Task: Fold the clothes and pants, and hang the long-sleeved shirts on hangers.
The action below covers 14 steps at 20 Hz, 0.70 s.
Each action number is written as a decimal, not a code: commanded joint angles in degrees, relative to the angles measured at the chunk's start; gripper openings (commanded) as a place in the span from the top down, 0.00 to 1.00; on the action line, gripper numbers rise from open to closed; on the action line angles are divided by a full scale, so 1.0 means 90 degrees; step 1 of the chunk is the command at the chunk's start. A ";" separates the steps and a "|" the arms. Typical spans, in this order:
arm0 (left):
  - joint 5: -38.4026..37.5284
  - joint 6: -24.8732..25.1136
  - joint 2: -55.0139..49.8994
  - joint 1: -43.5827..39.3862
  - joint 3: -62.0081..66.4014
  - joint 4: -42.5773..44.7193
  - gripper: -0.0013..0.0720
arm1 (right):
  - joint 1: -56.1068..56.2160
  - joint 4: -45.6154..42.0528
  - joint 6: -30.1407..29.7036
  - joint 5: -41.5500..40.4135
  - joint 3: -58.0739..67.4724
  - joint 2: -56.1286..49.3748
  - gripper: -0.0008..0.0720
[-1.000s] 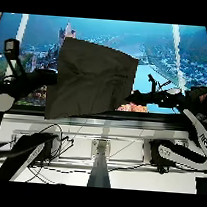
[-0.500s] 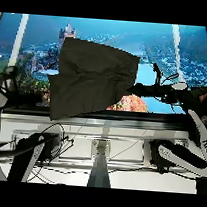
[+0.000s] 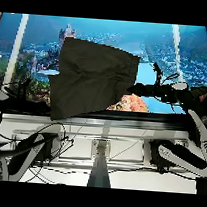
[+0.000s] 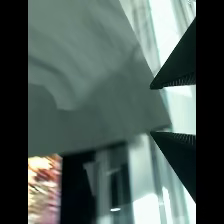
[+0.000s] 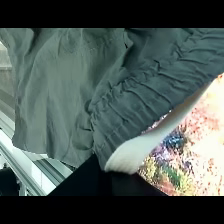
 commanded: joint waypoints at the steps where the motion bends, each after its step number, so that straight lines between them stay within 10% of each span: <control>1: -0.0172 0.0095 -0.0544 0.0282 -0.0022 0.0226 0.30 | 0.0007 0.0002 0.0002 -0.0002 0.0007 0.0005 0.95; 3: -0.0170 0.0097 -0.0818 0.0284 -0.0022 0.0199 0.05 | 0.0007 0.0005 0.0002 -0.0005 0.0007 0.0005 0.95; 5: -0.0170 0.0274 -0.1124 0.0284 -0.0024 0.0024 0.24 | 0.0007 0.0002 0.0002 -0.0005 0.0007 0.0005 0.95; 14: 0.0359 0.0750 -0.1972 0.0279 -0.0024 -0.0561 0.31 | 0.0007 0.0005 0.0005 0.0000 0.0007 0.0005 0.95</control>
